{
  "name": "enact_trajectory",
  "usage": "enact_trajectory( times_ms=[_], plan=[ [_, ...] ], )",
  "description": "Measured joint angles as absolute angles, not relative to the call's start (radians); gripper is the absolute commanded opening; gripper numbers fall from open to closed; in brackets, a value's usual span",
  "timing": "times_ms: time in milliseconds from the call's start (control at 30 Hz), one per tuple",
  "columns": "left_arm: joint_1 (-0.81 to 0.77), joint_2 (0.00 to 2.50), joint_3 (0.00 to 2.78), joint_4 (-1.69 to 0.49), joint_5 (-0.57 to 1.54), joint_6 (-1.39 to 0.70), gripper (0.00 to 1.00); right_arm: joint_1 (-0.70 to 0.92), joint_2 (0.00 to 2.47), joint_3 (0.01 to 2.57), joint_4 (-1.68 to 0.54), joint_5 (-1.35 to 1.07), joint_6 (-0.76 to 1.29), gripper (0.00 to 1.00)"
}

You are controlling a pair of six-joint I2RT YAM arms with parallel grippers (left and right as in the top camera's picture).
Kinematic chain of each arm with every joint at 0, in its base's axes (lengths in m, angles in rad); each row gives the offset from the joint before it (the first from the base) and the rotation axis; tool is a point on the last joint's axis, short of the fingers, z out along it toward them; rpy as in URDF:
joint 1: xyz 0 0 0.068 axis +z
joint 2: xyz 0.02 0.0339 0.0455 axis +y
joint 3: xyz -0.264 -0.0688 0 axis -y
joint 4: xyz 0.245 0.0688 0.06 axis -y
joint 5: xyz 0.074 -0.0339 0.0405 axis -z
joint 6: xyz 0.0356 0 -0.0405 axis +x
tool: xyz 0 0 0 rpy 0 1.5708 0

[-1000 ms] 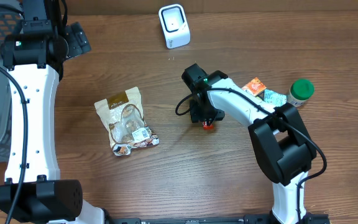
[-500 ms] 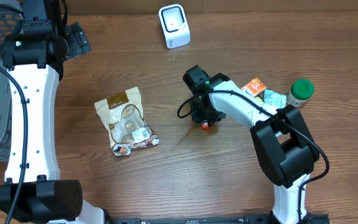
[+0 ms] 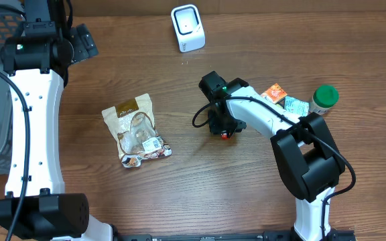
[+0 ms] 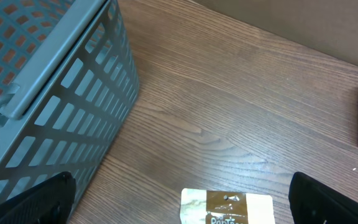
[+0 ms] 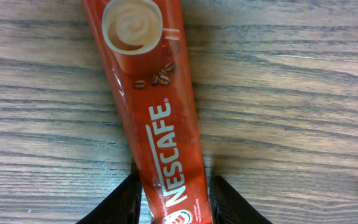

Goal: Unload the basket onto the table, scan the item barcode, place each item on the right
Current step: 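Carry the Nescafe stick up to the white scanner window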

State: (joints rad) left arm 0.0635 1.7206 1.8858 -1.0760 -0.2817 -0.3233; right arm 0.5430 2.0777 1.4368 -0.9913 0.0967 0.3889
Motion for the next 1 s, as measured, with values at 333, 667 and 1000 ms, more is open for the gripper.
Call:
enact_trajectory(
  times_ms=[333, 667, 1000],
  plan=[
    [0.064, 1.721, 1.886, -1.076, -0.282, -0.323, 1.00, 0.544, 2.077, 1.438, -1.001, 0.094, 0.387, 0.04],
    [0.064, 1.721, 1.886, -1.076, -0.282, -0.323, 1.00, 0.543, 2.118, 1.832, -1.308, 0.083, 0.353, 0.04],
    [0.064, 1.721, 1.886, -1.076, -0.282, -0.323, 1.00, 0.498, 2.116, 2.382, -1.436, -0.096, 0.314, 0.04]
  ],
)
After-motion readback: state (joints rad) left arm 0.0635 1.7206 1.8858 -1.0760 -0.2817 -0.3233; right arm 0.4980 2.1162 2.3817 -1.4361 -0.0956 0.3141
